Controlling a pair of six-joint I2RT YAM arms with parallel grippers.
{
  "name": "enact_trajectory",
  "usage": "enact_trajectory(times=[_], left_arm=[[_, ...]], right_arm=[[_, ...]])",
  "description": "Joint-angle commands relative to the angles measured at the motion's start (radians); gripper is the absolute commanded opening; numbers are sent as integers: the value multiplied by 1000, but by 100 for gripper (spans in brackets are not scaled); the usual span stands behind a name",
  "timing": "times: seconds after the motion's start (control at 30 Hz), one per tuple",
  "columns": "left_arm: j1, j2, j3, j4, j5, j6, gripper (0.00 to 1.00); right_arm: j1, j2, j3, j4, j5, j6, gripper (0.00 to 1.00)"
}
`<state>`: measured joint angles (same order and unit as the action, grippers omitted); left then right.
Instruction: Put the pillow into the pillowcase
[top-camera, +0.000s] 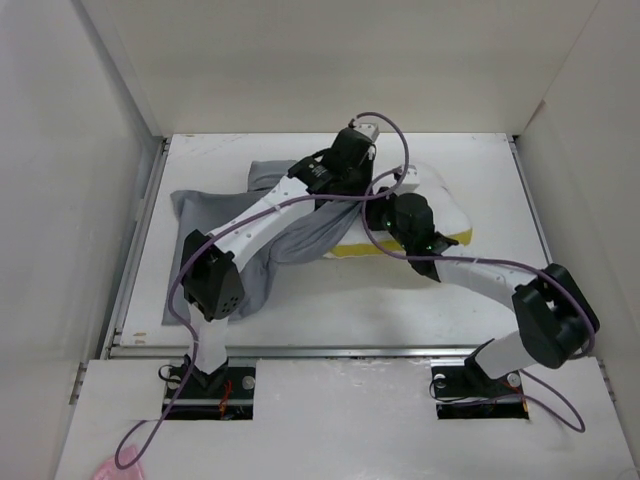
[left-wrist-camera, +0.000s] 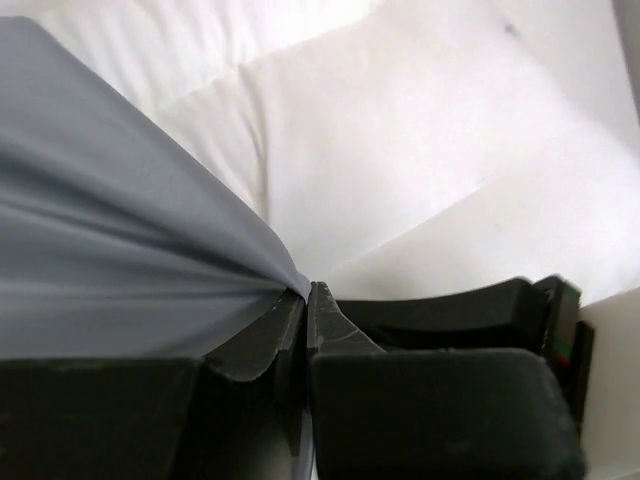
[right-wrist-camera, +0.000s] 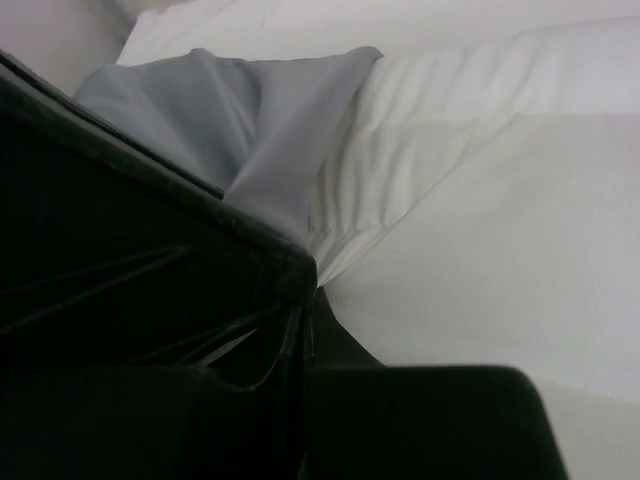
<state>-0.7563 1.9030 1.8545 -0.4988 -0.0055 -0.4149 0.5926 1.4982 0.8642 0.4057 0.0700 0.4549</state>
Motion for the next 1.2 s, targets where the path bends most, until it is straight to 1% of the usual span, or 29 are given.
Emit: enact_trajectory(times=[0.0,0.07,0.1,0.13,0.17,0.2,0.23,0.27,0.3,0.33,0.37,0.4,0.43,0.5,0.53,0.6,0.63,0.67,0.7,0.73,0.77,0.8,0.87,0.9,0.93,0.97,1.07,1.1,1.17], left_arm=[[-72,13,98,80,144,-4,0],[-81,-18,71,89,144,-4,0],[-81,-28,33,98,144,-4,0],[-81,-38,14,108,122,-4,0],[-81,-38,0,108,93,-13,5],[-81,-48,-26,108,93,-13,17],[-81,-58,-43,108,93,-13,34],[-81,-58,-66,108,82,-22,54],[-81,-83,-89,108,67,-22,77],[-81,-94,-131,108,52,-41,82],[-81,-107,-152,108,39,-51,100],[-81,-122,-170,108,-3,-51,100],[-81,-160,-190,108,-25,-64,100],[-81,-211,-256,97,-104,-93,100],[-81,-272,-280,88,-132,-105,100],[-81,-344,-385,88,-181,-152,100],[-90,-381,-426,88,-220,-179,100],[-90,-459,-519,88,-229,-203,100],[-101,-532,-572,88,-238,-260,100],[-101,-533,-624,88,-238,-290,100],[-101,-598,-676,88,-229,-318,100],[-112,-625,-780,113,-229,-352,100],[-112,-663,-877,149,-168,-416,100],[-112,-673,-955,205,-147,-430,100],[-112,-673,-984,235,-125,-439,100],[-112,-673,-1003,256,-98,-440,100],[-112,-583,-979,273,-112,-440,100],[-98,-520,-960,285,-113,-412,100],[-42,-457,-892,295,-113,-348,100]], right_arm=[[87,-91,-63,301,183,169,0],[98,-117,-103,277,287,236,0],[98,-131,-125,262,383,258,0],[98,-144,-164,225,430,289,0],[98,-154,-184,225,463,330,0],[98,-165,-201,225,497,340,0],[98,-165,-215,225,516,340,3],[86,-145,-215,225,493,340,6],[85,-135,-206,202,478,317,10],[85,-121,-194,184,449,298,25],[85,-107,-159,127,436,277,32],[85,-81,-137,81,436,268,41],[85,-69,-114,41,436,254,58],[85,-47,-53,-66,421,205,69],[85,-47,-31,-103,412,144,75],[85,-47,30,-236,447,101,87],[85,-47,42,-273,464,75,91],[85,-61,42,-306,485,74,93],[85,-85,42,-336,514,50,94],[85,-98,42,-353,527,50,94],[76,-110,42,-370,539,50,95],[67,-122,42,-370,548,50,100],[53,-142,32,-380,538,22,100],[44,-142,32,-380,524,10,100],[35,-142,53,-393,508,10,100],[23,-124,53,-406,498,10,100],[12,-93,78,-427,462,10,100],[12,-75,78,-427,452,10,100],[1,-63,88,-436,439,10,100]])
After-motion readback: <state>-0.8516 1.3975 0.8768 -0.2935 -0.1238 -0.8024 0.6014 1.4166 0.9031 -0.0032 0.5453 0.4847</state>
